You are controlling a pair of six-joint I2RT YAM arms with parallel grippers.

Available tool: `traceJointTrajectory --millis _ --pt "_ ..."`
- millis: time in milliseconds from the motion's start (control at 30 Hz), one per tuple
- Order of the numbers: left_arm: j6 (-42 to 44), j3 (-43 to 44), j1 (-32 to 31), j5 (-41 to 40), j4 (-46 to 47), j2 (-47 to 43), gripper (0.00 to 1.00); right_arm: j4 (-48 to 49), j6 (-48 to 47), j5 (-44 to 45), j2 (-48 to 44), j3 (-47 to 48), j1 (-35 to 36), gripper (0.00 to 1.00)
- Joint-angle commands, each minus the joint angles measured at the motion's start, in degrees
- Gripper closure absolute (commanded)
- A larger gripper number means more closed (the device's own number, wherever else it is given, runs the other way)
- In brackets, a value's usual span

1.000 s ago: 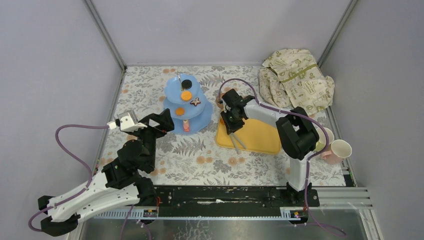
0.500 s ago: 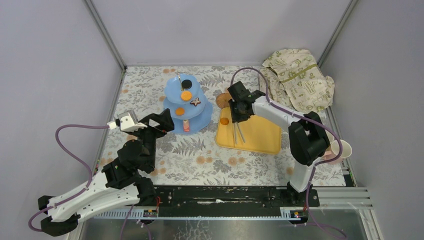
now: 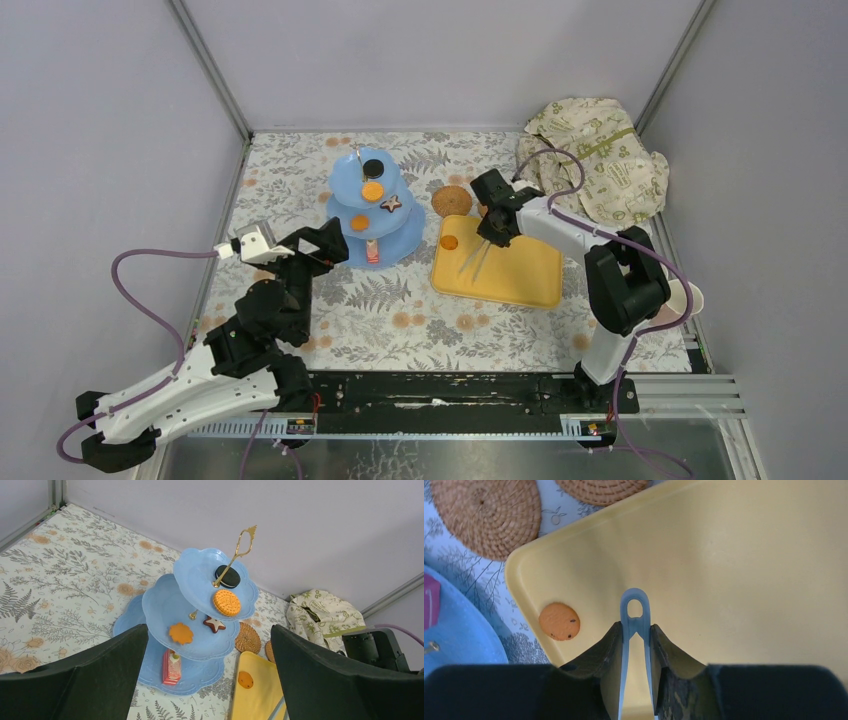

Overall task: Serve the afternoon tea
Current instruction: Move the clamp to the tray.

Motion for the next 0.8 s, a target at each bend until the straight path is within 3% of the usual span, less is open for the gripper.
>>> traceJointTrajectory --millis 0,167,533,767 --pt "-1.19 -0.76 0.36 -1.25 1.31 0.72 0.00 1.32 14.29 5.52 -1.58 -1.78 -0.69 0.93" --pt "-1.63 -0.58 0.35 -0.95 1.18 1.73 0.00 -0.03 23.52 7.70 -0.79 -4.57 -0.98 0.93" --pt "-2.06 -0.57 0.43 0.07 1.32 3.18 0.00 9.23 42.69 6.74 -7.72 -21.03 -0.94 0.87" --pt "-2.16 -0.71 0.65 0.40 1.57 3.51 0.00 12.68 40.05 8.02 -10.33 -22.66 -0.85 0.59"
